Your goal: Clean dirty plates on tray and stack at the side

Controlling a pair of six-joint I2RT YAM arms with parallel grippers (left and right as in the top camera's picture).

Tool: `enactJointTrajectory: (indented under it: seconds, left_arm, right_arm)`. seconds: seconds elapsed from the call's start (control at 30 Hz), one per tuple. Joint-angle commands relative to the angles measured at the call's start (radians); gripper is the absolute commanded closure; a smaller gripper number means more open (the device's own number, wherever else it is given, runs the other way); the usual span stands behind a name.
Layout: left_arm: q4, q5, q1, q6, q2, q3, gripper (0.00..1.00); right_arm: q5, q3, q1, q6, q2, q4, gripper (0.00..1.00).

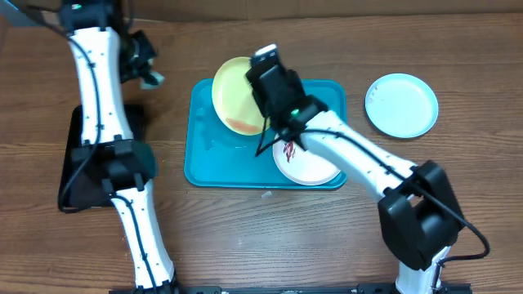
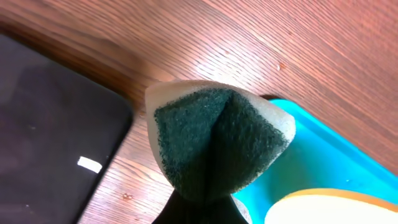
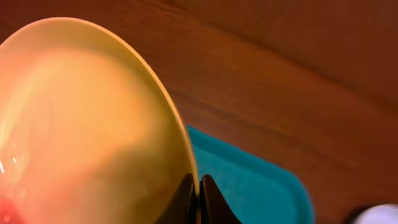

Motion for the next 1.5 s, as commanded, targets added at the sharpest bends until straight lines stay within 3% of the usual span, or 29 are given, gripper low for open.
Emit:
enactJointTrajectory:
  seconds: [0.0, 0.3, 0.4, 0.63, 0.77, 1.07, 1.27, 1.33, 1.4, 1.47]
  left_arm:
    - [-0.004, 0.082, 0.024, 0.037, -0.015, 0.019, 0.96]
    - [-0.004, 0.153, 0.058, 0.098, -0.015, 0.019, 0.96]
    - [-0.004, 0.195, 0.045, 0.105, -0.015, 0.019, 0.96]
    - [-0.004, 0.195, 0.008, 0.105, -0.015, 0.019, 0.96]
    - [-0.004, 0.187, -0.018, 0.105, -0.015, 0.019, 0.96]
    - [-0.004, 0.157, -0.053, 0.109, -0.015, 0.018, 0.96]
    - [-0.004, 0.158, -0.061, 0.113, -0.015, 0.018, 0.96]
    - [-0.004, 0.158, -0.065, 0.113, -0.015, 0.018, 0.96]
    - [-0.004, 0.157, -0.069, 0.113, -0.015, 0.018, 0.96]
    - [-0.004, 0.157, -0.076, 0.113, -0.015, 0.016, 0.96]
  right_arm:
    - [0.274, 0.006, 0.05, -0.198, -0.02, 0.054, 0.96]
    - [0.517, 0.006, 0.127, -0.605, -0.02, 0.324, 0.96]
    - [0.56, 0.006, 0.138, -0.675, -0.02, 0.378, 0.96]
    - [0.604, 0.006, 0.149, -0.684, -0.02, 0.378, 0.96]
    - [0.603, 0.006, 0.148, -0.601, -0.02, 0.376, 0.96]
    - [0.476, 0.006, 0.095, -0.156, -0.02, 0.172, 0.96]
    - [0.376, 0.006, 0.069, -0.151, -0.02, 0.11, 0.96]
    - [0.452, 0.006, 0.069, -0.146, -0.02, 0.095, 0.96]
    - [0.57, 0.006, 0.058, 0.065, -0.027, 0.106, 0.96]
    - [0.314, 0.006, 0.045, 0.087, -0.042, 0.06, 0.96]
